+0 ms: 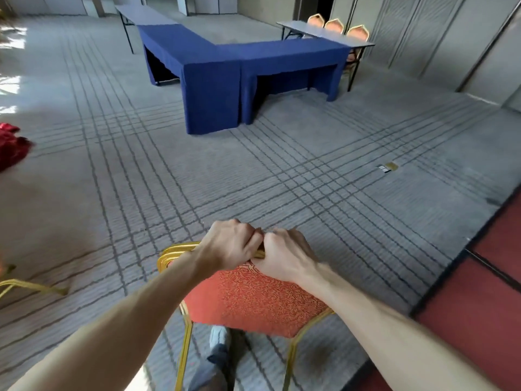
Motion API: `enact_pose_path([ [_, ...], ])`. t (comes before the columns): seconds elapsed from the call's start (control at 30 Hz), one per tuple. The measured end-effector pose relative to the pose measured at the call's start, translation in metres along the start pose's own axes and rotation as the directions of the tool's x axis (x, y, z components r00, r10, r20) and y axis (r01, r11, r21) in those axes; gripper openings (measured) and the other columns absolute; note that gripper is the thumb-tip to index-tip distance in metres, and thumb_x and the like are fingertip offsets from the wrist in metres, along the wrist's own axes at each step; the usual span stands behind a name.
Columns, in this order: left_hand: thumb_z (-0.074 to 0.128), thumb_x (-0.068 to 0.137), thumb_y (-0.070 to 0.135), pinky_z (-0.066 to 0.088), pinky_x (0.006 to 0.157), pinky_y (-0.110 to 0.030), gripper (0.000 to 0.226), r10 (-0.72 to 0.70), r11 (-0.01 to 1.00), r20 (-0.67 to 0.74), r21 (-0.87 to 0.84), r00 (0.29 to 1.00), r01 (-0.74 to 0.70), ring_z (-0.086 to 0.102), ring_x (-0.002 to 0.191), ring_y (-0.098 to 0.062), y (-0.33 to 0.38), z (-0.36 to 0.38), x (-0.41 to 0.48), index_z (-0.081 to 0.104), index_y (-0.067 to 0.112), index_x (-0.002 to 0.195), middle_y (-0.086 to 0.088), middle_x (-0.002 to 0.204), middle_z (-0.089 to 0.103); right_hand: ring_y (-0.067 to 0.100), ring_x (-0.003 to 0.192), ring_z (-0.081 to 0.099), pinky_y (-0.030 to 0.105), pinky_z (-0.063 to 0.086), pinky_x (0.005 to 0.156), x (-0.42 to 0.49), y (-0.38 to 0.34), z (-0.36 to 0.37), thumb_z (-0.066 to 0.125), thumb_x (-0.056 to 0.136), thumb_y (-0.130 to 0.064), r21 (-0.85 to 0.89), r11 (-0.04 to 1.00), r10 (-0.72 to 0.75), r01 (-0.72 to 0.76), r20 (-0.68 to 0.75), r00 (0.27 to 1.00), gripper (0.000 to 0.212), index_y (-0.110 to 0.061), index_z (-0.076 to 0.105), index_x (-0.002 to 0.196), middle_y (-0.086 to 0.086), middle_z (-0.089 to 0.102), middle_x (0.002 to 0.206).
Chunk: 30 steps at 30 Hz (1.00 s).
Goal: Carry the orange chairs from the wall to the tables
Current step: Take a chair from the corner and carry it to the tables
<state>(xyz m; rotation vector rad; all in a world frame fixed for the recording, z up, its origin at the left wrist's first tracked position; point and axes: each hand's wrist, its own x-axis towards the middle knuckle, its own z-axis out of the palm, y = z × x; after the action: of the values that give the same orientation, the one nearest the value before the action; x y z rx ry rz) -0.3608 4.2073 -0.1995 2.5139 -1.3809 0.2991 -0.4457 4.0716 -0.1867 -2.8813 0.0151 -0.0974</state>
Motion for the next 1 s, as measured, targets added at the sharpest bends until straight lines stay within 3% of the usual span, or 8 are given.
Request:
enact_pose_path([
  [0.13, 0.018, 0.098, 0.04, 0.033, 0.057, -0.03, 0.051, 0.128, 0.992, 0.042, -0.002, 0.991, -0.128, 0.065, 0.075, -0.03, -0.028, 0.031, 0.064, 0.06, 0.017, 0.079, -0.005, 0.082, 0.07, 0.028, 0.079, 0.07, 0.034, 0.055, 0.07, 0.048, 0.041, 0.014, 0.057, 0.079, -0.044, -0.023, 0.992, 0.126, -0.126, 0.043, 0.991, 0.028, -0.017, 0.061, 0.081, 0.004, 0.071, 0.078],
  [0.3, 0.042, 0.086, 0.029, 0.034, 0.031, -0.022, 0.031, 0.319, 0.946, 0.07, 0.036, 0.945, -0.322, 0.05, 0.035, -0.023, -0.071, 0.072, 0.141, 0.055, 0.019, 0.059, 0.001, 0.05, 0.056, 0.028, 0.085, 0.068, 0.032, 0.052, 0.072, 0.115, 0.089, 0.004, 0.06, 0.082, -0.044, -0.06, 0.974, 0.228, -0.22, 0.207, 0.952, 0.031, -0.015, 0.065, 0.092, 0.005, 0.07, 0.087],
  [0.43, 0.037, 0.089, 0.026, 0.044, 0.036, -0.027, 0.034, 0.366, 0.921, 0.145, 0.083, 0.919, -0.38, 0.057, 0.043, -0.028, -0.091, 0.103, 0.207, 0.067, 0.012, 0.081, -0.004, 0.062, 0.063, 0.028, 0.084, 0.065, 0.032, 0.049, 0.067, 0.165, 0.13, -0.014, 0.064, 0.082, -0.042, -0.075, 0.942, 0.335, -0.327, 0.263, 0.905, 0.03, -0.013, 0.063, 0.091, 0.007, 0.067, 0.089],
  [0.53, 0.029, 0.103, 0.03, 0.05, 0.058, -0.035, 0.038, 0.363, 0.931, 0.132, -0.025, 0.922, -0.363, 0.066, 0.077, -0.032, -0.092, 0.104, 0.247, 0.06, 0.014, 0.117, -0.007, 0.095, 0.07, 0.023, 0.07, 0.063, 0.032, 0.048, 0.059, 0.186, 0.159, -0.022, 0.064, 0.08, -0.042, -0.021, 0.904, 0.421, -0.427, 0.216, 0.881, 0.027, -0.016, 0.059, 0.077, 0.001, 0.063, 0.071],
  [0.6, 0.023, 0.105, 0.035, 0.04, 0.063, -0.034, 0.041, 0.339, 0.94, 0.13, -0.077, 0.932, -0.331, 0.064, 0.09, -0.031, -0.093, 0.11, 0.277, 0.056, 0.018, 0.122, -0.004, 0.106, 0.069, 0.022, 0.069, 0.061, 0.029, 0.044, 0.059, 0.202, 0.176, -0.022, 0.063, 0.082, -0.042, 0.017, 0.881, 0.465, -0.473, 0.157, 0.871, 0.025, -0.018, 0.058, 0.076, -0.001, 0.062, 0.068],
  [0.73, 0.005, 0.093, 0.052, 0.031, 0.064, -0.032, 0.067, 0.268, 0.959, 0.15, -0.132, 0.952, -0.25, 0.063, 0.088, -0.026, -0.107, 0.125, 0.337, 0.062, 0.022, 0.112, 0.0, 0.103, 0.071, 0.022, 0.07, 0.061, 0.031, 0.045, 0.063, 0.238, 0.211, -0.018, 0.055, 0.084, -0.051, 0.031, 0.867, 0.499, -0.498, -0.058, 0.865, 0.031, -0.021, 0.063, 0.081, -0.003, 0.06, 0.066],
  [0.87, 0.026, 0.105, 0.032, 0.036, 0.063, -0.034, 0.035, 0.266, 0.962, 0.192, -0.117, 0.945, -0.247, 0.062, 0.089, -0.032, -0.115, 0.133, 0.392, 0.058, 0.018, 0.107, -0.005, 0.1, 0.067, 0.021, 0.061, 0.058, 0.031, 0.04, 0.06, 0.279, 0.255, -0.023, 0.05, 0.084, -0.051, 0.022, 0.868, 0.495, -0.496, -0.105, 0.862, 0.033, -0.021, 0.06, 0.073, -0.004, 0.058, 0.06],
  [1.0, 0.026, 0.104, 0.03, 0.044, 0.066, -0.04, 0.035, 0.152, 0.982, 0.182, -0.141, 0.971, -0.128, 0.06, 0.083, -0.03, -0.119, 0.145, 0.456, 0.054, 0.018, 0.087, -0.004, 0.086, 0.064, 0.017, 0.058, 0.057, 0.033, 0.047, 0.059, 0.322, 0.305, -0.036, 0.052, 0.083, -0.05, 0.06, 0.87, 0.493, -0.489, -0.099, 0.864, 0.033, -0.021, 0.056, 0.069, -0.005, 0.056, 0.058],
])
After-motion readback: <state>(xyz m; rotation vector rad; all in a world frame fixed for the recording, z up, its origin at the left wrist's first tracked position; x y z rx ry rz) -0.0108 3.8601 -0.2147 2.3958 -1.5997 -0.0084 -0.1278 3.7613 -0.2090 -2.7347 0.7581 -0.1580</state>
